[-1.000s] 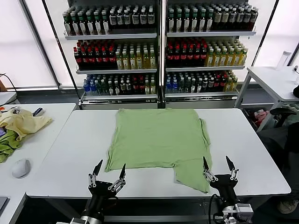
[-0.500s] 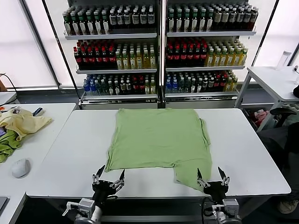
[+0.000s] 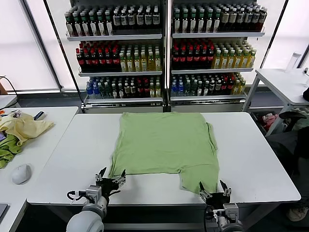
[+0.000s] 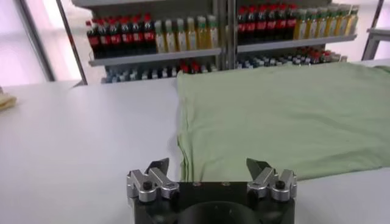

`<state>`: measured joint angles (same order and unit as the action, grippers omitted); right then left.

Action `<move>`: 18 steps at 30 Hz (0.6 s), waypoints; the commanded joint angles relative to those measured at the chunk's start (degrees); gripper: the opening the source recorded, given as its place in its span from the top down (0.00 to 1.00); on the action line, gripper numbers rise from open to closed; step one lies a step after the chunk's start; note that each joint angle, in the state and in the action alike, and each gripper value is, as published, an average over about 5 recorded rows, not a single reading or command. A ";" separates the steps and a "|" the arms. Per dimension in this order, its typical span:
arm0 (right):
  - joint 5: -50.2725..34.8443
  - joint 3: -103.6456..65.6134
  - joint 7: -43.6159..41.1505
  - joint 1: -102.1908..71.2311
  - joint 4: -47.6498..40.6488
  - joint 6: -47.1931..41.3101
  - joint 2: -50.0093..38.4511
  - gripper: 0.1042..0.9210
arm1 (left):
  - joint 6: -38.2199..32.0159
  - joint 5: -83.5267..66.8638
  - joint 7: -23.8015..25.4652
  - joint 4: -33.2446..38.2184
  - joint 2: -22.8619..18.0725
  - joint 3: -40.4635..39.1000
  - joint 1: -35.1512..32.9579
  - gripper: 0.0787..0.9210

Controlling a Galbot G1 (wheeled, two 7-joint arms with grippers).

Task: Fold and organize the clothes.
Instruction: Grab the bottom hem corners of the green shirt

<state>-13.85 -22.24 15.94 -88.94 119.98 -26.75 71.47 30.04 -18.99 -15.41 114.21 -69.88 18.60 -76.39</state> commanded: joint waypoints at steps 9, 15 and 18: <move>-2.38 0.67 1.74 -1.04 -0.68 -3.50 0.70 0.29 | 3.41 -7.54 -3.04 -2.84 1.59 -1.21 2.57 0.22; -4.21 0.58 1.98 -1.52 -0.53 -4.04 0.77 0.48 | 3.41 -8.42 -2.96 -2.64 1.64 -1.63 1.73 0.42; -4.90 0.54 1.77 -1.63 -0.49 -4.11 0.77 0.56 | 3.37 -9.79 -2.99 -2.78 1.88 -1.40 1.48 0.52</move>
<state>-17.50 -21.97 17.20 -90.33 119.94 -29.66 72.07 32.59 -25.46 -17.77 112.10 -68.29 17.14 -74.83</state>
